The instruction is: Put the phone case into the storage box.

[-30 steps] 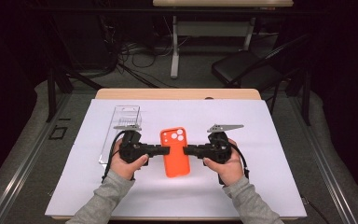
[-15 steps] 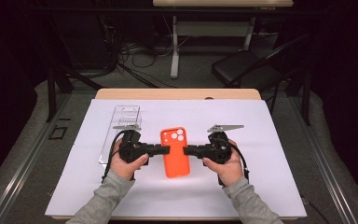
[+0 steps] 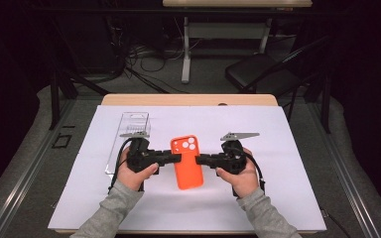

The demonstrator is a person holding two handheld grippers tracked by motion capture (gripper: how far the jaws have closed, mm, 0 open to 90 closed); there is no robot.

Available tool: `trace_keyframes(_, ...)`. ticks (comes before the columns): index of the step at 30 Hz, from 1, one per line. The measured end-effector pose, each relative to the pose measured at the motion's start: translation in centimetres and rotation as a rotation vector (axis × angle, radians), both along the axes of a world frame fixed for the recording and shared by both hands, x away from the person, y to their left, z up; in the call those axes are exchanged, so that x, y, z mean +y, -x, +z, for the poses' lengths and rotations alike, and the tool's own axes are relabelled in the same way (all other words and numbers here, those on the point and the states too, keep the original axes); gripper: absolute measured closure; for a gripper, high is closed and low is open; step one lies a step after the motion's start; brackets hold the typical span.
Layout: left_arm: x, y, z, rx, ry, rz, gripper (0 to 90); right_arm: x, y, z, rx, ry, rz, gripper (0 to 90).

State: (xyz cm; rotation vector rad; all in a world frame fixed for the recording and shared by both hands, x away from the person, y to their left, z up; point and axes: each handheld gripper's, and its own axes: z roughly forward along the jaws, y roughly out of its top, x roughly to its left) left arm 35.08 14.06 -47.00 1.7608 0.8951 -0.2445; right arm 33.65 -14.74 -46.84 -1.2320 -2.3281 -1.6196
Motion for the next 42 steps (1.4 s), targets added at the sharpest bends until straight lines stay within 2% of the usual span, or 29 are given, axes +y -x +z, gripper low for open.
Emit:
trace_keyframes(6, 0.0, -0.1, 0.0, -0.007, 0.005, 0.006, 53.8, -0.1, -0.1, 0.0, -0.004, 0.007, -0.01, 83.0)
trace_keyframes(9, 0.1, -0.1, 0.0, -0.032, -0.004, 0.02, 49.9, -0.2, -0.1, -0.1, -0.001, 0.007, -0.016, 83.0)
trace_keyframes(13, 0.2, -0.1, 0.0, -0.043, -0.001, 0.029, 48.2, -0.3, -0.2, -0.1, 0.001, 0.008, -0.019, 83.0)
trace_keyframes(16, 0.2, -0.1, 0.0, -0.036, 0.003, 0.026, 48.2, -0.4, -0.2, -0.1, -0.004, 0.016, -0.026, 83.0)
trace_keyframes(21, 0.2, 0.0, 0.0, -0.045, -0.011, 0.038, 48.2, -0.6, -0.3, 0.0, -0.013, 0.022, -0.038, 83.0)
trace_keyframes(26, 0.1, 0.0, 0.0, -0.071, -0.035, 0.045, 48.1, -0.7, -0.2, 0.0, -0.024, 0.036, -0.065, 83.0)
trace_keyframes(32, -0.1, -0.1, -0.1, -0.093, -0.082, 0.06, 43.6, -0.8, -0.3, 0.0, -0.037, 0.051, -0.084, 83.0)
trace_keyframes(37, -0.1, -0.1, -0.2, -0.111, -0.094, 0.07, 41.6, -1.0, -0.3, 0.0, -0.039, 0.053, -0.096, 83.0)
trace_keyframes(42, -0.2, -0.3, -0.4, -0.086, -0.114, 0.061, 41.1, -1.0, -0.3, 0.0, -0.04, 0.05, -0.099, 82.9)
